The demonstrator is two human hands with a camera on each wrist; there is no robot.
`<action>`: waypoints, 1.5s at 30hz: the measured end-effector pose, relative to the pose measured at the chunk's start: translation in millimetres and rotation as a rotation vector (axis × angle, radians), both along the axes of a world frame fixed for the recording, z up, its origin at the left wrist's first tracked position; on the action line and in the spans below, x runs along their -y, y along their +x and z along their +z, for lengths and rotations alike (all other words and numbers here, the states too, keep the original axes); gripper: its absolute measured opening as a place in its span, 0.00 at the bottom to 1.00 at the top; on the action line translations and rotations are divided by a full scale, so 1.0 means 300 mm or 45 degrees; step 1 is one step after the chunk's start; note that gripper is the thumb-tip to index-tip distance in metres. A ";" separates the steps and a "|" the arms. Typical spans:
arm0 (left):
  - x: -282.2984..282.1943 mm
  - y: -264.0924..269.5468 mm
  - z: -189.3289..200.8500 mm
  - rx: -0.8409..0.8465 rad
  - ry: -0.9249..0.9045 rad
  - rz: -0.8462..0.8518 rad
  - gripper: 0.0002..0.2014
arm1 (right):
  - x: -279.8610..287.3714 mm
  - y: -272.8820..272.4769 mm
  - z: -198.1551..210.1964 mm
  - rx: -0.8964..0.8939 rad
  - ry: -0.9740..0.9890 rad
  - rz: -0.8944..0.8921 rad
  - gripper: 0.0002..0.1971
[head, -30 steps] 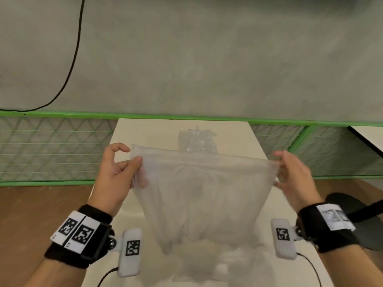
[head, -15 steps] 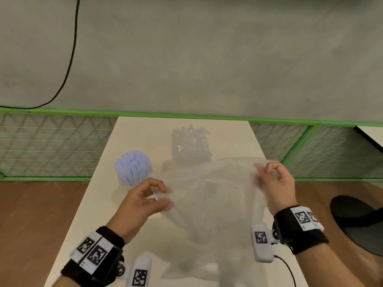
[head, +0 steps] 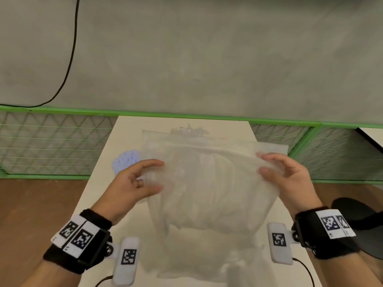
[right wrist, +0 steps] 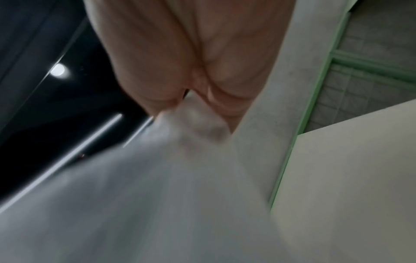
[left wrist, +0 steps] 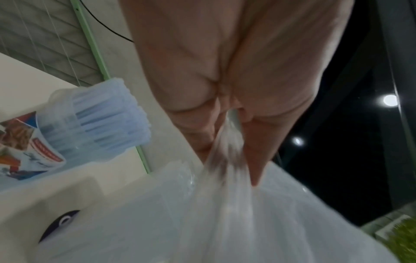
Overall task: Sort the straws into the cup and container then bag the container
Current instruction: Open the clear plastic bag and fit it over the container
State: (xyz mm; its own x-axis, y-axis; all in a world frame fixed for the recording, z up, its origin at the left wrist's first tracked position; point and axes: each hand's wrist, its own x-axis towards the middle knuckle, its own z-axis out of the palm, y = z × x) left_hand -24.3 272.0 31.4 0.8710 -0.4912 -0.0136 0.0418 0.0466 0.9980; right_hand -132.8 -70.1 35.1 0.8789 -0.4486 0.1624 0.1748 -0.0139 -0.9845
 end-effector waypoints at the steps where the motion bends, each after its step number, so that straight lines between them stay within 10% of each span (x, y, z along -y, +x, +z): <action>1: -0.011 0.007 0.001 -0.032 -0.018 0.010 0.23 | 0.008 0.002 -0.003 0.015 0.022 -0.122 0.13; 6: -0.017 0.020 0.024 -0.037 0.029 -0.084 0.37 | -0.019 -0.018 -0.020 0.037 0.290 0.166 0.33; 9: -0.022 0.017 0.051 0.136 0.244 -0.180 0.46 | -0.029 -0.022 -0.042 -0.180 -0.290 0.306 0.62; 11: -0.045 0.030 0.061 0.182 0.356 -0.214 0.48 | -0.025 -0.019 -0.028 -0.320 -0.512 0.271 0.60; 16: -0.062 0.046 0.071 0.263 0.444 -0.222 0.50 | -0.005 -0.017 -0.034 -0.122 -0.179 0.025 0.25; 20: -0.042 0.033 0.074 0.270 0.432 -0.230 0.56 | -0.071 -0.012 -0.064 0.005 0.342 0.081 0.32; 25: -0.009 -0.009 0.081 0.364 0.542 -0.330 0.62 | -0.202 0.049 -0.033 -0.452 -0.736 -0.152 0.63; 31: 0.027 -0.064 0.103 0.514 0.687 -0.382 0.61 | -0.277 0.115 -0.050 -0.812 -1.149 -0.252 0.70; 39: 0.110 -0.068 0.081 0.604 0.593 -0.277 0.56 | -0.345 0.083 0.057 -0.187 -1.238 0.259 0.52; 45: 0.177 -0.073 0.064 0.353 0.294 -0.091 0.49 | -0.405 0.019 0.116 -0.086 -0.477 0.885 0.51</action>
State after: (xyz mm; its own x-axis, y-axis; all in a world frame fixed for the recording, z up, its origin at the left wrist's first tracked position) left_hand -46.1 219.0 50.6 0.8207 -0.5624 0.1008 -0.2370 -0.1746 0.9557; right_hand -127.1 51.3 69.8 0.9509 0.2809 0.1301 0.2049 -0.2561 -0.9447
